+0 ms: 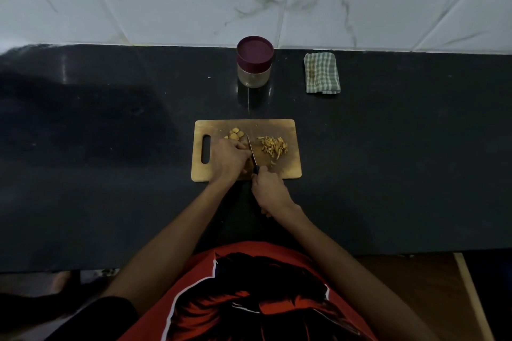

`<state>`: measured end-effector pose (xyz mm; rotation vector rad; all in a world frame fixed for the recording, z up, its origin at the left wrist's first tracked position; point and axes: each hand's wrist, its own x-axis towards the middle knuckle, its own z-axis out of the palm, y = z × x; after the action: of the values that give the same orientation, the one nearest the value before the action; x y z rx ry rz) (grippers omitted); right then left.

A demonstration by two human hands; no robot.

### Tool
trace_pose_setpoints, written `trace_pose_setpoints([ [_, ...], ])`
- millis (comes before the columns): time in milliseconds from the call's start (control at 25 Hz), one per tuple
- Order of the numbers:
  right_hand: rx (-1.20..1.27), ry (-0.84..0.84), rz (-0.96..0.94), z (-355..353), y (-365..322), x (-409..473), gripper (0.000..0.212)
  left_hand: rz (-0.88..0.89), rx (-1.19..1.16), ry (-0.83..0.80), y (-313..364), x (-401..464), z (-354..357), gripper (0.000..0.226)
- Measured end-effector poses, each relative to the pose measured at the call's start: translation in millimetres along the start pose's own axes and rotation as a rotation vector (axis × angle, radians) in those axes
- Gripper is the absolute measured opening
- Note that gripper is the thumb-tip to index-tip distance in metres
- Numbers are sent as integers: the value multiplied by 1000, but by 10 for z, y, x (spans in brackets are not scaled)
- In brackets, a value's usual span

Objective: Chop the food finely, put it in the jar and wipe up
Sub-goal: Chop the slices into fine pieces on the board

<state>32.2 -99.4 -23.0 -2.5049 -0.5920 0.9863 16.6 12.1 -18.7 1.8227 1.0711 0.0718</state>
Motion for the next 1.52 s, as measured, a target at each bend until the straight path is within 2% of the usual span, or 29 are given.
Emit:
trace_pose_setpoints([
  [400, -45, -30, 48, 71, 78, -133, 24, -10, -5, 52, -22, -46, 48, 1],
  [640, -60, -27, 90, 86, 63, -186, 27, -42, -21, 22, 9, -27, 25, 9],
  [1000, -48, -6, 99, 47, -52, -127, 27, -25, -41, 66, -24, -76, 37, 7],
  [1320, 53, 87, 147, -79, 131, -142, 26, -39, -94, 17, -63, -28, 24, 11],
  [1520, 87, 21, 74, -79, 38, -146, 26, -74, -134, -30, -64, 16, -42, 9],
])
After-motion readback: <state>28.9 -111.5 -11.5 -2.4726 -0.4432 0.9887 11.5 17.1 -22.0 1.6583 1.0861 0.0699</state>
